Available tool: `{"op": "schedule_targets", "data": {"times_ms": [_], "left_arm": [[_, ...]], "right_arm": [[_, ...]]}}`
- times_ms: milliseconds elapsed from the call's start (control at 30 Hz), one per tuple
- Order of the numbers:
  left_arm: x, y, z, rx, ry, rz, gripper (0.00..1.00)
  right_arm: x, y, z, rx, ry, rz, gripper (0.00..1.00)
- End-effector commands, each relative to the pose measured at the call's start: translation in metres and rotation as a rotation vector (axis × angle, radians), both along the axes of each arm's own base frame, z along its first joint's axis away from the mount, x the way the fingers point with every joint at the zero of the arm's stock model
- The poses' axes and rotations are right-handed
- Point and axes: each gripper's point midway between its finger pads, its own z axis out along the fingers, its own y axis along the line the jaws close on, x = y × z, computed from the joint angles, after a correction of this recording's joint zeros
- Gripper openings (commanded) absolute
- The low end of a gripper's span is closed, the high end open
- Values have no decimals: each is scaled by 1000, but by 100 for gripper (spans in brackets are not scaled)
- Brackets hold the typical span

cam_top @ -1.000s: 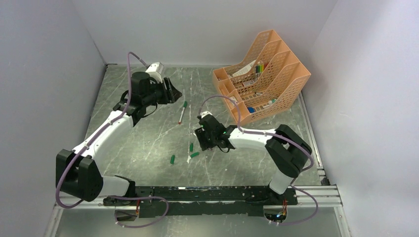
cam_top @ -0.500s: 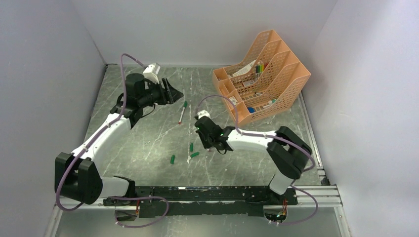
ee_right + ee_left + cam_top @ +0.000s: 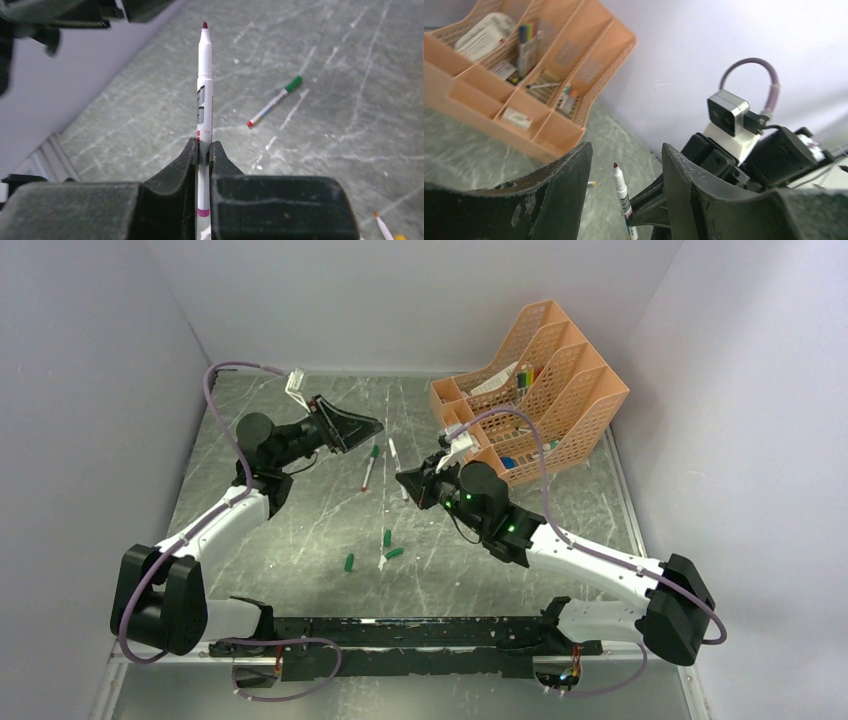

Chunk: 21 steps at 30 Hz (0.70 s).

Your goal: Insert the pens into the pen caps

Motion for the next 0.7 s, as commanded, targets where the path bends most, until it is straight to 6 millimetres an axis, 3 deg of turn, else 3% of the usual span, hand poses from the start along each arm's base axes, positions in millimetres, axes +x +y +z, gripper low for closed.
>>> {"op": "schedule_targets", "data": {"times_ms": [0,200,467,533,667], "left_arm": [[-32,-6,39,-120,-154,-108,63],[-41,-26,35,-97,-155,-152,63],[-57,-44,33,-83,-178,-225,59],[-58,-45,30,-79,-174,-228,53],[-59,-45,30,-81,-173,-226,19]], "right_arm": [[-5,8,51,156,-105,53,0],[-8,16,86,201,-184,102,0],[-6,17,101,204,-224,102,0],[-5,17,104,208,-228,100,0],[-6,17,107,203,-233,103,0]]}}
